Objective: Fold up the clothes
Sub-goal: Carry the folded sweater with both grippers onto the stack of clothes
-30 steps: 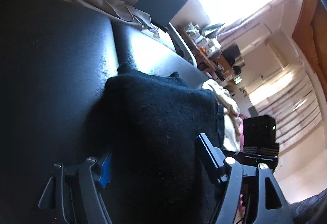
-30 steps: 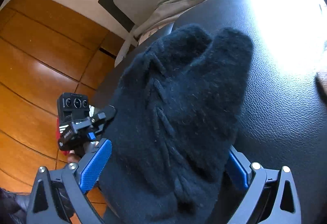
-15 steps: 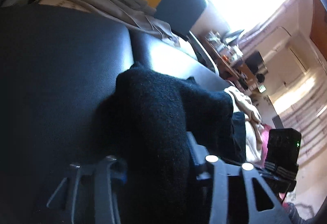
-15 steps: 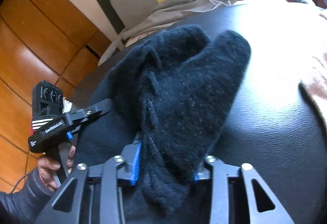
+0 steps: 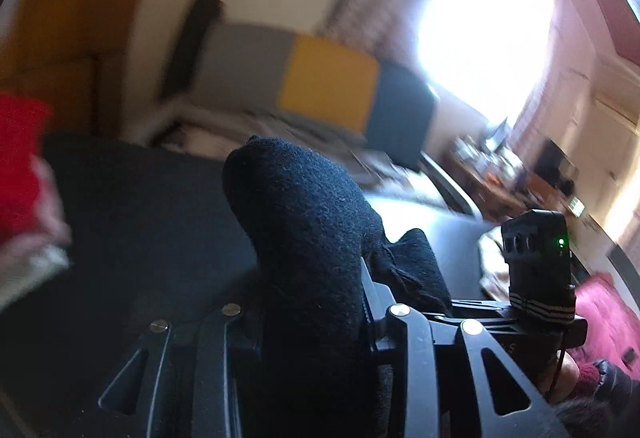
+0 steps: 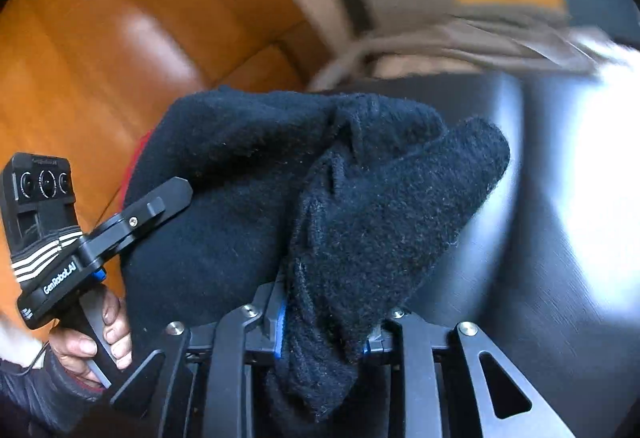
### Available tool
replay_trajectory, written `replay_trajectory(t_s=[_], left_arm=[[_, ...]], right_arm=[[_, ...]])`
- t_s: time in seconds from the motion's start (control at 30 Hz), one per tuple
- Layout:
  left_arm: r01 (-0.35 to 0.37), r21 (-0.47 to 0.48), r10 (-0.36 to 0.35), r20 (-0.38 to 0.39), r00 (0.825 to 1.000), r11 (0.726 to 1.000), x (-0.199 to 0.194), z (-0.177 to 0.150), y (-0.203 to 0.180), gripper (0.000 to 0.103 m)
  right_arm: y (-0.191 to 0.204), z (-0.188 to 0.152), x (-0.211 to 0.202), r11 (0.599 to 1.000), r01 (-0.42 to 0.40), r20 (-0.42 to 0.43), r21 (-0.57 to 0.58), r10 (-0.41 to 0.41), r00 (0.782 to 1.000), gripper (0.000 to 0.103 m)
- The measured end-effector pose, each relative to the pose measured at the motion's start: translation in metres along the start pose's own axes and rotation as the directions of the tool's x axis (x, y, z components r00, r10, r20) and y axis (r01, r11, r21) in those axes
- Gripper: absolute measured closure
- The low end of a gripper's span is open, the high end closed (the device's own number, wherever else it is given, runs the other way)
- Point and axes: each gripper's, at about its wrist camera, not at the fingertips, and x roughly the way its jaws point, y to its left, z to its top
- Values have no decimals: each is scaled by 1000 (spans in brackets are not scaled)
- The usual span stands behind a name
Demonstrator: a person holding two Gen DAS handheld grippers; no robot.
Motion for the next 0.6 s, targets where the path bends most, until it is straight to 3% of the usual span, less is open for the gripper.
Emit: replay_trajectory(t_s=[0.07,0.13,0.2,0.33,0.4,0.5,0.6], left_arm=[[-67,-16,68,75,995,998,-34,18,28,70],[-136,-28,139,152,979,990,-69,37,56,70],[-209,-38,212,227,950,977,-103,62,84,70],[-343,-64,343,351,871,937,-160,115,138,69],[-406,-102,415,343,843,908,-172,138,172,69],[-462,-220,507,237,829,859,-166,156,246,68],[-438,-398,483,16,875,806,-133,131,335,68]], right_arm=[[35,30,23,996,-62,-5,-71,62,998,78],[76,66,47,979,-128,-6,-161,129,992,79],[119,102,68,952,-186,-4,-245,191,982,79],[207,177,106,876,-291,15,-385,322,947,79],[245,211,134,850,-326,5,-413,360,933,79],[276,239,192,853,-342,-47,-395,353,934,79],[287,237,266,892,-306,-177,-331,260,949,79]])
